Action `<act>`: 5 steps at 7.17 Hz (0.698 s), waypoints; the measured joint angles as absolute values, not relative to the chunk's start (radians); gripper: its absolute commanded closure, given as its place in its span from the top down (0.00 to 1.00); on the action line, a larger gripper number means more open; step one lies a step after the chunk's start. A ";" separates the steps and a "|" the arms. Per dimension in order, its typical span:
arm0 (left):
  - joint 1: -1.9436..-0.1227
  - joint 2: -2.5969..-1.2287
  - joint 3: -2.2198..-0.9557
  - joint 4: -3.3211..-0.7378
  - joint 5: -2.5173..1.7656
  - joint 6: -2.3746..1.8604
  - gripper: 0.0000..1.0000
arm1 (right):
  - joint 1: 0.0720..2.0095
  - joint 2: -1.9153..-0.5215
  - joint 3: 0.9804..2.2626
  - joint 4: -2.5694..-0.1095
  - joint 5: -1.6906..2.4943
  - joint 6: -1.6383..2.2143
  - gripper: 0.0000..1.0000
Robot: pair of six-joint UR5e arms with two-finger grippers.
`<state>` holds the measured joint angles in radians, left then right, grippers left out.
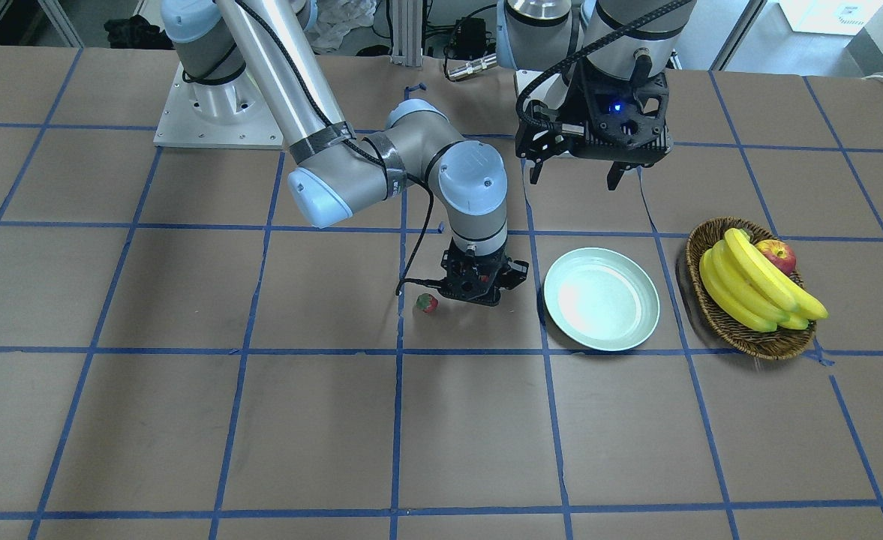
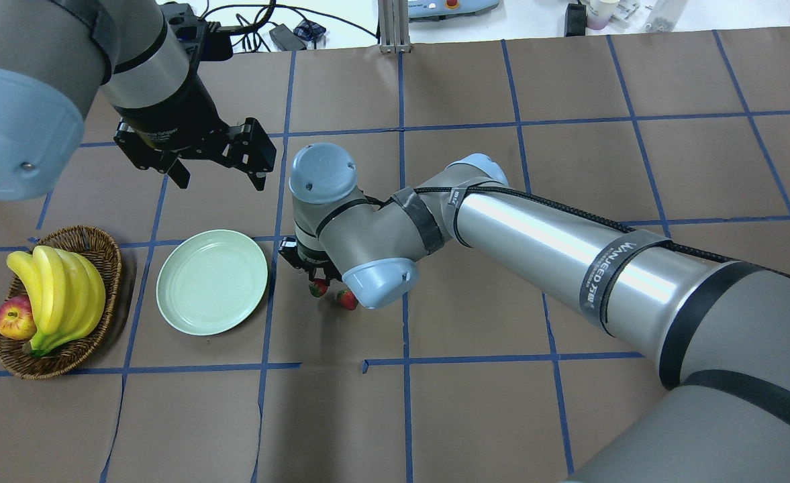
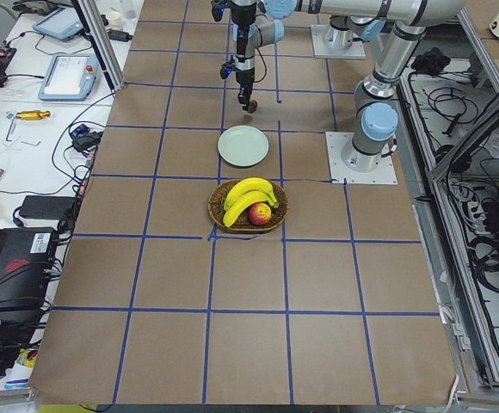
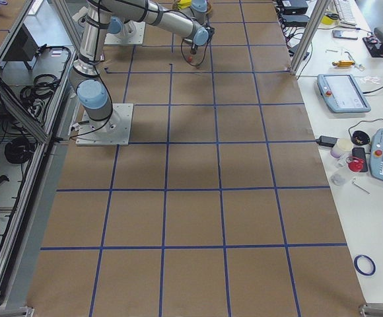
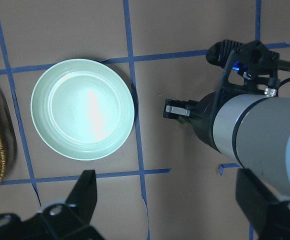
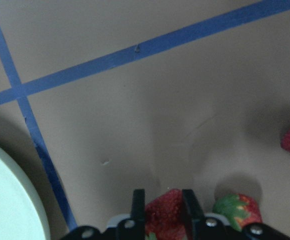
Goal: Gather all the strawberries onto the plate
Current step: 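Carry the strawberry toward the plate and release it beside the others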
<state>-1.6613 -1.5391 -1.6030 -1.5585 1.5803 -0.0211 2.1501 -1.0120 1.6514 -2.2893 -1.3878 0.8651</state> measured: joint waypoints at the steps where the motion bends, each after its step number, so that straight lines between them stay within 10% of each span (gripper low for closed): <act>1: -1.661 -1.539 -1.603 -1.559 1.581 -0.021 1.00 | 2.150 -1.015 1.652 -2.286 -1.392 0.861 1.00; 5: -1.661 -1.539 -1.602 -1.558 1.580 -0.020 1.00 | 2.043 -1.149 1.658 -2.058 -1.479 0.567 1.00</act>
<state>-1.6613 -1.5386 -1.6016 -1.5580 1.5800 -0.0200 2.0429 -1.1489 1.6585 -2.0581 -1.4788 0.5672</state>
